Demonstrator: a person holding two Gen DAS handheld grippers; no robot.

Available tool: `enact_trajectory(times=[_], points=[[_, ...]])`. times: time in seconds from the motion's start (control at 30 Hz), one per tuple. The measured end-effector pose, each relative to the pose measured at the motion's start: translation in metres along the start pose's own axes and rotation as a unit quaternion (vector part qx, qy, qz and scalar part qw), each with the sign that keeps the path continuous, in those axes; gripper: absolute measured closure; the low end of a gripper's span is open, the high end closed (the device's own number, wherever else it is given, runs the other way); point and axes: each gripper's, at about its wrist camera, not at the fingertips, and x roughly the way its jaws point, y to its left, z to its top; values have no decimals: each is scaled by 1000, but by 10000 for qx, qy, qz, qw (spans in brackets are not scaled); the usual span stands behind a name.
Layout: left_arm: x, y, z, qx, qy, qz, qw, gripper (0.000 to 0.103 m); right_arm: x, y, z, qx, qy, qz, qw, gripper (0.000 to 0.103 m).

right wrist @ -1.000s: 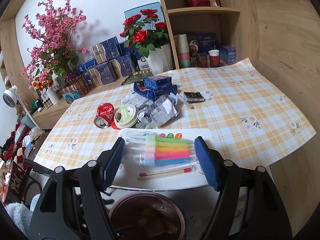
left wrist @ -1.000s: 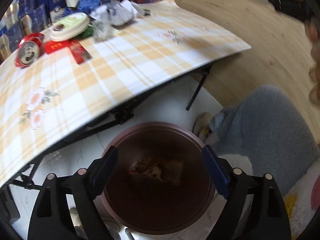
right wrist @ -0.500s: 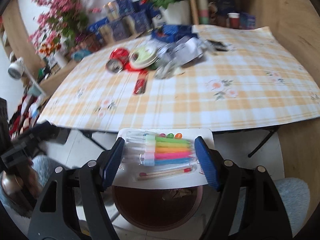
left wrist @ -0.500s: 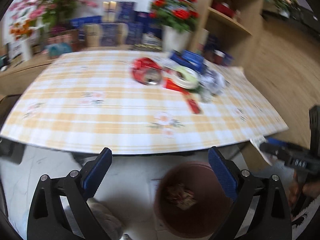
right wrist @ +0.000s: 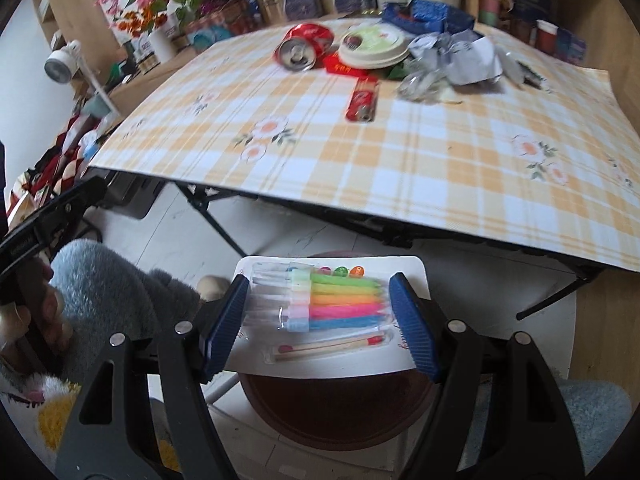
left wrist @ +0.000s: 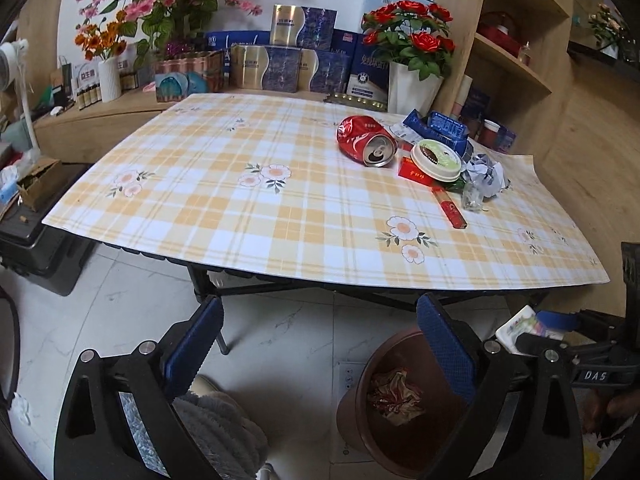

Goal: Collect trash
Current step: 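Open the left gripper over the bin while the right gripper drops the pen pack in, then move the left gripper back to the table toward the red can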

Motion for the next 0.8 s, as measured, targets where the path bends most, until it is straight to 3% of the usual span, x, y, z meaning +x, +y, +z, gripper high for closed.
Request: enact_trajectory(times=[0.1,0.17,0.27,0.47,0.8], points=[[2,-1,0,3,34,-20,10000,8,0,0,-1,8,15,69,10000,30],[3,-2,0,25,49,-23,10000,8,-2,2,-1,-32,-31,37,10000,18],[4,-4,0,75,80,-25,9999,8,-4,2,0,-63,-95,-34,9999,11],[5,-8,0,120,114,-10,9999,8,-3,-4,1,38,-67,-119,9999,6],[8,-8,0,141,162,21,9998,8,-4,-12,3,144,-116,-255,9995,6]])
